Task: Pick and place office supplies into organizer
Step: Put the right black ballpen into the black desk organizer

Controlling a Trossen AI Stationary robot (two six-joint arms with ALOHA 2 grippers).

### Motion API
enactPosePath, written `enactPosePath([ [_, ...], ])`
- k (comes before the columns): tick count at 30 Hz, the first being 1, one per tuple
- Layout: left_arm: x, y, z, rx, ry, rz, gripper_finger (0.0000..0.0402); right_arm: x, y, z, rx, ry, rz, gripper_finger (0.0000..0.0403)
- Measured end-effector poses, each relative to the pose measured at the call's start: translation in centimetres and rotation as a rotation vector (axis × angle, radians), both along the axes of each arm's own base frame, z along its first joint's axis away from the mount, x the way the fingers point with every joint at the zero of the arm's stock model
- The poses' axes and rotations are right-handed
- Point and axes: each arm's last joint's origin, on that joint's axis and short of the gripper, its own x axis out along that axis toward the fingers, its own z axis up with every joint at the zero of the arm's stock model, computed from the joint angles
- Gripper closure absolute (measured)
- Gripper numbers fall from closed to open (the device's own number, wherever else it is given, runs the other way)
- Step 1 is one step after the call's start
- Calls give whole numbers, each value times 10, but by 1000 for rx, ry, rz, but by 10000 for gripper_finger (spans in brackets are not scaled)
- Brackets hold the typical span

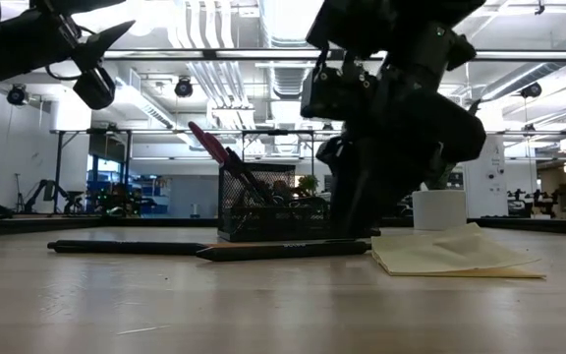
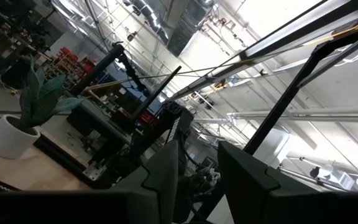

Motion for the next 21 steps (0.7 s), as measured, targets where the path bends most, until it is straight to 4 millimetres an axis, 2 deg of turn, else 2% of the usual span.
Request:
enactPosePath([
  [6, 0, 0, 0, 0, 0, 1, 302, 7, 6, -14, 43, 55, 30, 213],
  [12, 0, 0, 0, 0, 1, 1, 302, 15, 8, -11, 3, 30, 11, 237],
  [21, 0, 0, 0, 0, 0, 1, 302, 10, 6, -15, -23, 71, -3, 333],
])
